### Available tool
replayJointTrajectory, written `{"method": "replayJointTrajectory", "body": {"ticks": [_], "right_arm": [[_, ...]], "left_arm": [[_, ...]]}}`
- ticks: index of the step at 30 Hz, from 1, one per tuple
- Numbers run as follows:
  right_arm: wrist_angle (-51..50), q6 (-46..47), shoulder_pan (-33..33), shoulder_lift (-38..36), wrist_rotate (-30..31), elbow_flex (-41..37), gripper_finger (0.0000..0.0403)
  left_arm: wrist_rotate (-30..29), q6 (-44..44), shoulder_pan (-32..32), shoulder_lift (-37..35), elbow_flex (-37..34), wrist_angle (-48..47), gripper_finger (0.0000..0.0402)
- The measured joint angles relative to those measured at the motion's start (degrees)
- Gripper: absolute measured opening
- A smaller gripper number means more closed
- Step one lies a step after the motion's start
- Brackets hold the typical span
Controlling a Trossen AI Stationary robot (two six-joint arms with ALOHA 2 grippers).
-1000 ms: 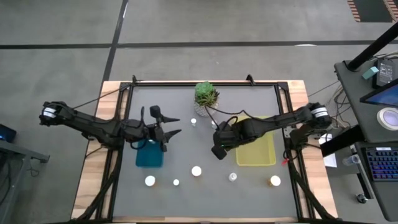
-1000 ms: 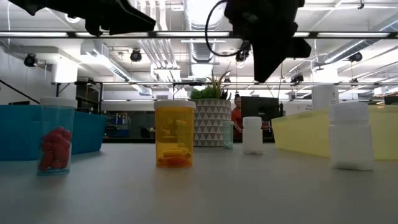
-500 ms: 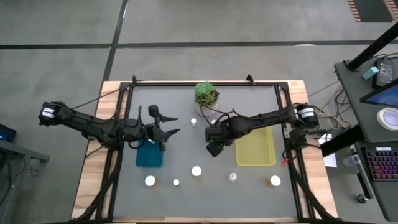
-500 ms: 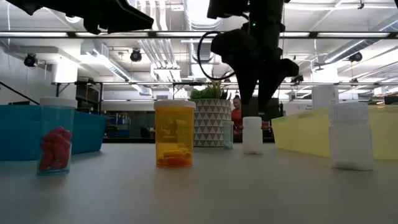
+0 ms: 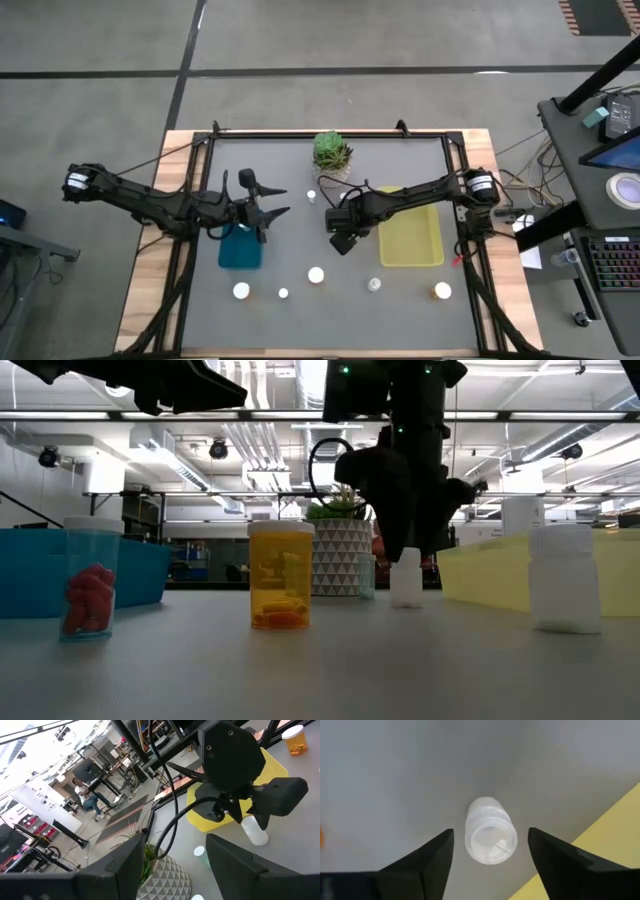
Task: Pick and place medicine bottles into bin by pill shape (circle, oval)
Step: Put the top white pill bottle into the left blue bin
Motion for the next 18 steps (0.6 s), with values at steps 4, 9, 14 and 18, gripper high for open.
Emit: {"method": "replayJointTrajectory", "body": {"ticks": [4,9,14,18], "right_arm": [[1.69,-0.29,0.0,-0.31,0.09,0.0,0.0205],[2.13,-0.27,0.0,-0.44,0.13,0.0,0.0145],[2.17,-0.29,0.0,-0.42,0.15,0.0,0.0121],[2.42,-0.76,0.02,-0.63,0.31,0.0,0.0121]], "left_arm": [[-0.01,0.0,0.0,-0.02,0.0,0.0,0.0196],[-0.02,0.0,0.0,0.04,-0.01,0.0,0.0196],[-0.02,0.0,0.0,0.1,-0.01,0.0,0.0196],[-0.02,0.0,0.0,0.13,0.0,0.0,0.0196]]}}
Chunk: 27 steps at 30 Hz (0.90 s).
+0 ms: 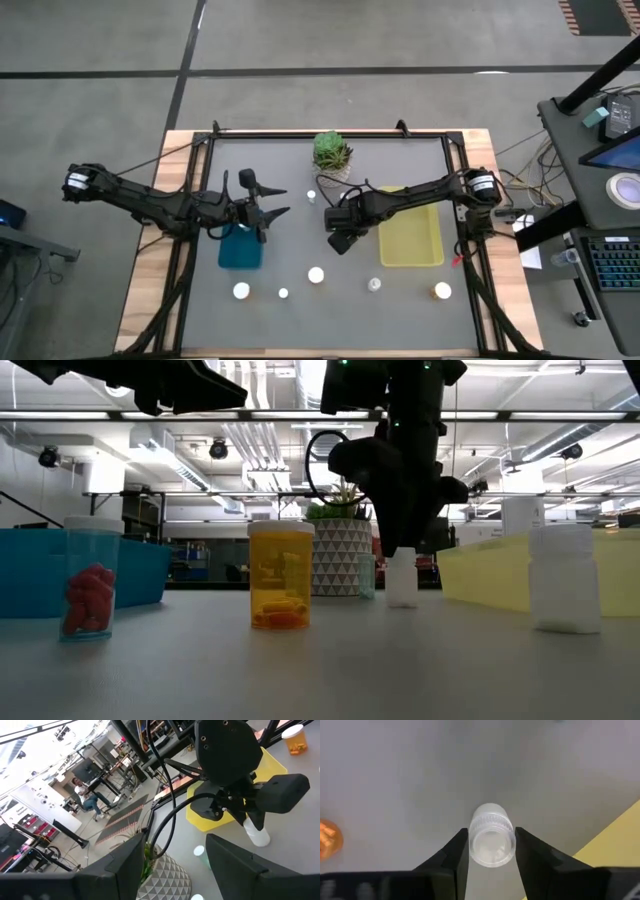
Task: Pick and place medicine bottles into bin by pill shape (circle, oval)
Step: Put the top white pill bottle into the left blue bin
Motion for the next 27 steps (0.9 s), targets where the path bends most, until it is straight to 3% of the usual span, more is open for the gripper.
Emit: {"method": "replayJointTrajectory", "body": {"ticks": [7,12,21,27], "right_arm": [[2.54,-8.43,2.34,-4.46,0.78,0.0,0.0129],[13.64,-19.38,6.07,-9.39,0.94,-0.51,0.0125],[53.51,-38.93,11.57,-18.34,0.55,-10.32,0.0125],[85.07,-47.8,11.83,-21.57,-5.85,-19.59,0.0126]], "left_arm": [[0.0,0.0,-0.02,0.0,-0.02,0.0,0.0196],[0.0,-0.02,-0.02,0.0,-0.02,0.0,0.0196],[0.0,-0.06,-0.02,0.0,-0.04,0.65,0.0196],[0.0,-0.07,-0.02,0.0,-0.04,1.02,0.0196]]}}
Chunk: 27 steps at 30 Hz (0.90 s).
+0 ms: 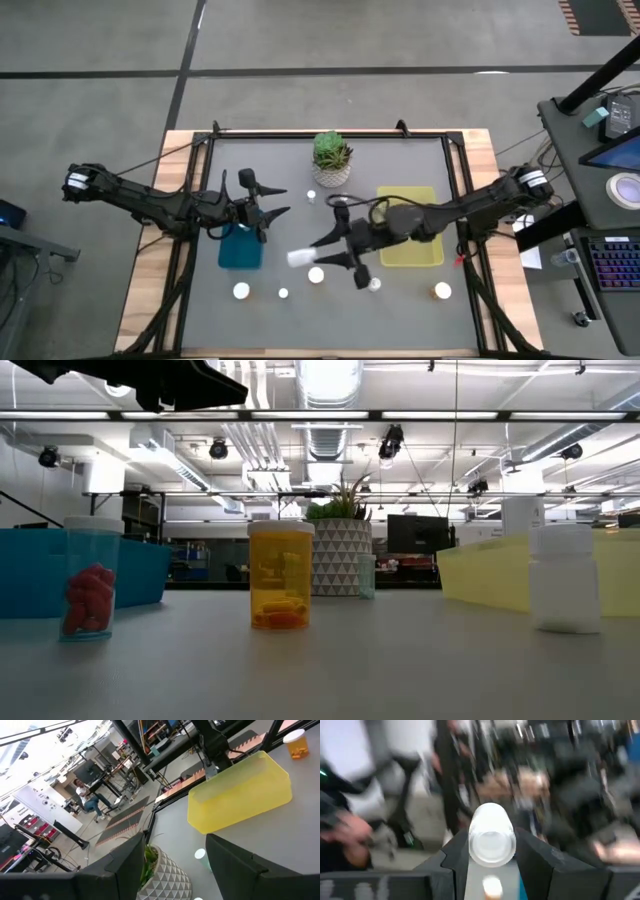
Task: Pick and place medicine bottles into bin by pill shape (circle, oval)
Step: Put the top white pill bottle into the left blue bin
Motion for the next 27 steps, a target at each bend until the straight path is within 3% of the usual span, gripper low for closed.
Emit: {"method": "replayJointTrajectory", "body": {"ticks": [6,16,18,23,27], "right_arm": [[20.61,6.78,-1.91,-0.84,-13.45,-5.57,0.0126],[25.77,9.94,-2.07,-0.62,-12.03,-5.14,0.0127],[26.13,9.92,-2.02,-0.62,-7.43,-4.73,0.0127],[31.8,12.46,-1.83,-0.73,12.0,-3.01,0.0127],[38.16,17.23,-2.6,-0.89,15.64,-2.0,0.0127]], "left_arm": [[0.02,-0.01,0.0,0.0,-0.02,0.02,0.0196],[0.02,-0.02,0.0,0.0,-0.02,0.01,0.0196],[0.02,-0.02,0.0,0.0,-0.02,0.0,0.0196],[0.03,-0.02,0.0,0.0,-0.02,-0.01,0.0196],[0.04,-0.02,0.01,0.0,-0.02,0.0,0.0196]]}}
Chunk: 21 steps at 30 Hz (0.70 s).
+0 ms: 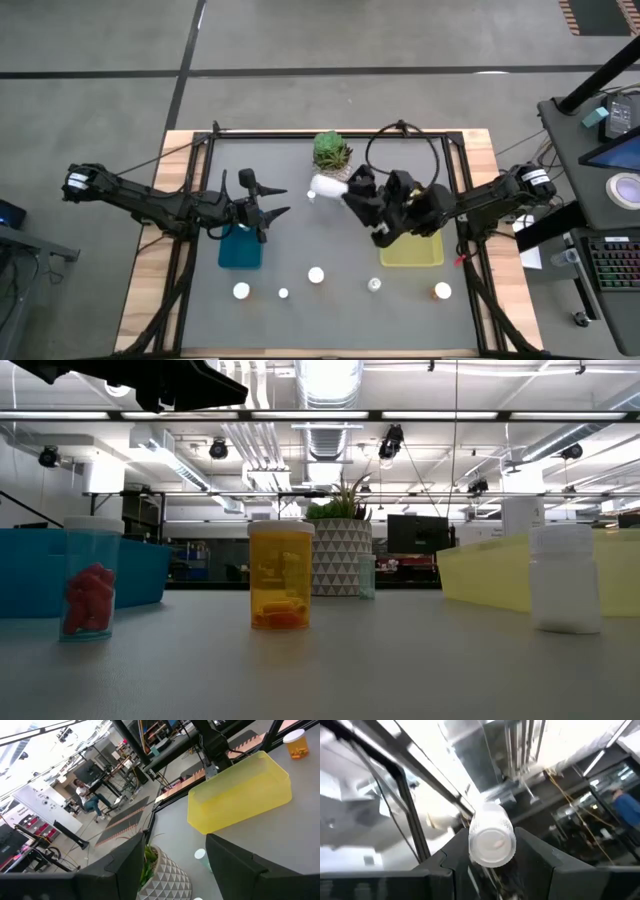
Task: Pick and place medicine bottles into bin by pill shape (circle, oval)
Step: Put the top white pill bottle into the left blue bin
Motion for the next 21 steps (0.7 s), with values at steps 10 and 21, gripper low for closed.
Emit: {"method": "replayJointTrajectory", "body": {"ticks": [10,21], "right_arm": [[-12.74,0.66,-0.21,-1.81,4.18,-0.1,0.0128],[-80.48,13.82,-0.74,-5.89,15.53,8.48,0.0128]], "left_arm": [[-0.01,0.0,0.0,0.0,-0.02,-0.04,0.0196],[0.01,-1.11,-0.05,0.02,-0.04,-0.31,0.0196]]}}
